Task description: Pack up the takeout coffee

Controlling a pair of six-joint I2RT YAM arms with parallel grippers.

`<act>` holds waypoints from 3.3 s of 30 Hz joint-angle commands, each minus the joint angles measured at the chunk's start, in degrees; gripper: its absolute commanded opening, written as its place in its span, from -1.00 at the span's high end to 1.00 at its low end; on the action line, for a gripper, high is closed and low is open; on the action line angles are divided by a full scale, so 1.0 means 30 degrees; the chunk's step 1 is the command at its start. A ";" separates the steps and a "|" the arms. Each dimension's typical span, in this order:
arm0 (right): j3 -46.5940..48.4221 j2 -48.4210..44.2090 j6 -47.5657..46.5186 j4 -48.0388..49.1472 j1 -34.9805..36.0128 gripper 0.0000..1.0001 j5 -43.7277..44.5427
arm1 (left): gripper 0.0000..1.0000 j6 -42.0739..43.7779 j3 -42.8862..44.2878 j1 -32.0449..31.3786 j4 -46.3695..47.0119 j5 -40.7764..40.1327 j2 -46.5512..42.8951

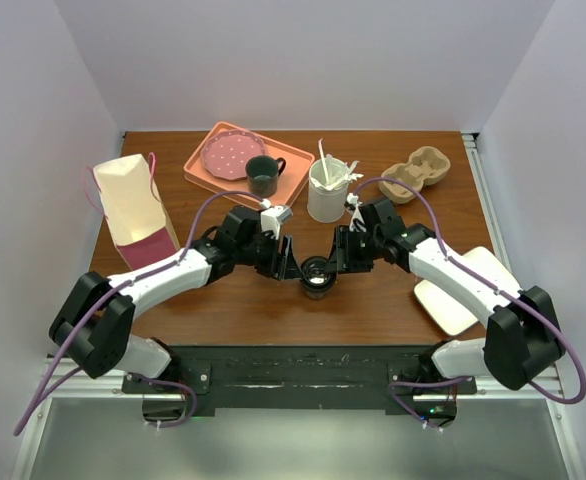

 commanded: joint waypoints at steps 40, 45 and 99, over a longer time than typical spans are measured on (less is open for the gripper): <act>-0.4785 -0.0108 -0.0038 0.4296 -0.0748 0.40 -0.0877 | -0.04 0.1912 0.2223 -0.0405 -0.2398 -0.1887 0.4365; -0.5608 -0.0227 -0.0506 0.4326 -0.1188 0.42 -0.0731 | -0.04 0.1180 0.1638 -0.0376 -0.2749 -0.2647 0.4511; 0.5141 0.3287 -0.5132 -0.0567 -0.1423 -0.05 -0.1489 | -0.28 0.0976 0.7911 0.0034 -0.5829 -0.2121 0.3138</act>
